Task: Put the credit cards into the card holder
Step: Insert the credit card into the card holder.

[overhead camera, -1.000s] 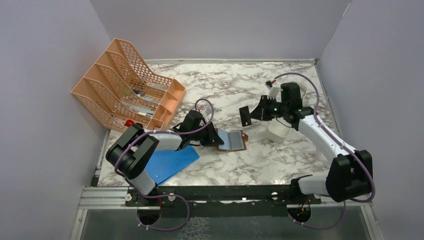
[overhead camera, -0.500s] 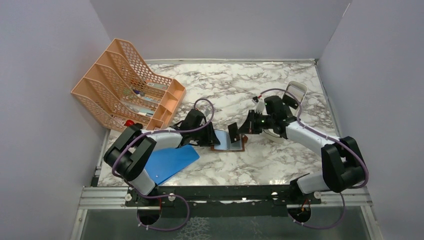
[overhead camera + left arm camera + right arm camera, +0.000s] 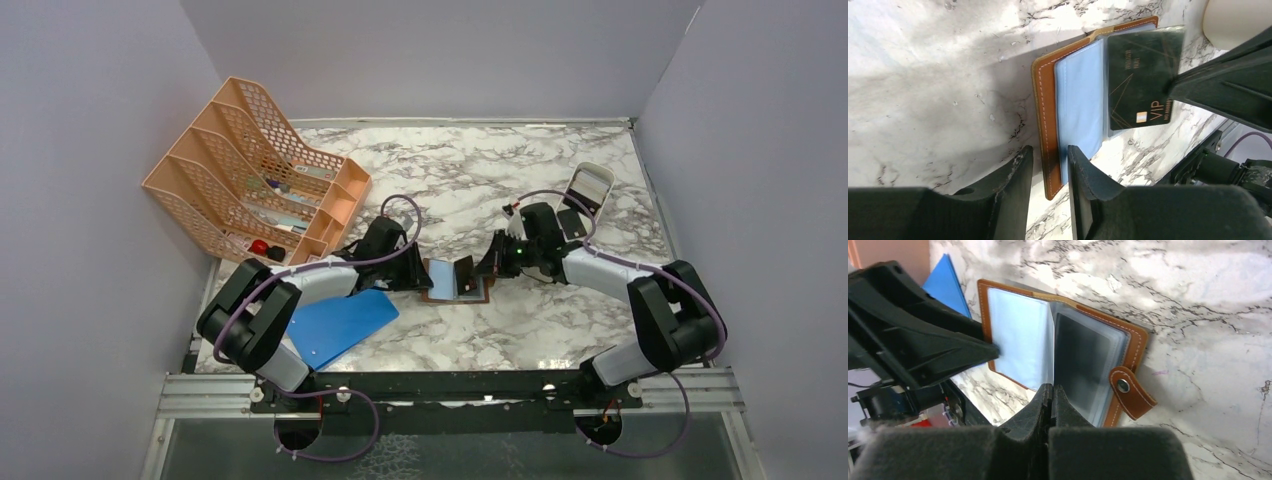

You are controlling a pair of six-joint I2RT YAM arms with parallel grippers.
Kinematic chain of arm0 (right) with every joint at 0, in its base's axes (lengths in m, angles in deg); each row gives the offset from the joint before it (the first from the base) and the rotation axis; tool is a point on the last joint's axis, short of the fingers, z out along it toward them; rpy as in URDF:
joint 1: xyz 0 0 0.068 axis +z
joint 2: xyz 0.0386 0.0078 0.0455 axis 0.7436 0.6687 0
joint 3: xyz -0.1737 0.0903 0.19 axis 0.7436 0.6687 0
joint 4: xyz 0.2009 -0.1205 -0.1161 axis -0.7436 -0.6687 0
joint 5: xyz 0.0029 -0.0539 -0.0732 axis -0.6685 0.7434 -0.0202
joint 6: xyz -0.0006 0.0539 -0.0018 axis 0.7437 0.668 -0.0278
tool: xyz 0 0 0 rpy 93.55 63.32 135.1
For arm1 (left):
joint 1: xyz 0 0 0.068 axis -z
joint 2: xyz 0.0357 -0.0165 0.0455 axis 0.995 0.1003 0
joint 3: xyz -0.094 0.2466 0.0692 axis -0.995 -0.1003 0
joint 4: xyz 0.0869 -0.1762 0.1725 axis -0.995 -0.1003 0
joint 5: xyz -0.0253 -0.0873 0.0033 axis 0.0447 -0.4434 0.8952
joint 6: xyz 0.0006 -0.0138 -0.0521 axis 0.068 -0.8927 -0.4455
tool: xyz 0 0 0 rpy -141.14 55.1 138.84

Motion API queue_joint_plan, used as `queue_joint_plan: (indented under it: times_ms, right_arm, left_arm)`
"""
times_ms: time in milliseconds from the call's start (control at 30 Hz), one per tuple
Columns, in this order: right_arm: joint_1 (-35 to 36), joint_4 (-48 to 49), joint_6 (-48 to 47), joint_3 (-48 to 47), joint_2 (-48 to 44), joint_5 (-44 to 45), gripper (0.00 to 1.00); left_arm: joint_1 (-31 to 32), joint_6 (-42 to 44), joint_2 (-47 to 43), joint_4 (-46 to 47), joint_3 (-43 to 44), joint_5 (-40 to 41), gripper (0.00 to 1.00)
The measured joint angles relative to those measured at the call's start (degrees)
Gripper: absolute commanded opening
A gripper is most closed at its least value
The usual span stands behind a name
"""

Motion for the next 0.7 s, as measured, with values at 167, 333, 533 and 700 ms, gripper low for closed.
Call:
queue_joint_plan:
  times_ms: [167,333,533,700]
  right_arm:
    - [0.0,1.6,1.4,1.4,2.0,0.1,0.01]
    - [0.0,3.5,2.8,2.1,2.6,0.0,0.01]
    - [0.0,5.3,3.8,2.7,2.9,-0.5,0.01]
    - [0.0,6.3,3.9,2.8,4.0,-1.2,0.01]
  left_arm:
    - [-0.3,0.2,-1.5,-0.2,-0.5,0.0,0.10]
    - [-0.3,0.4,-1.6,-0.1,-1.1,0.0,0.00]
    - [-0.3,0.4,-1.6,0.3,-1.6,0.0,0.00]
    - [-0.3,0.5,-1.5,0.3,-1.7,0.0,0.00]
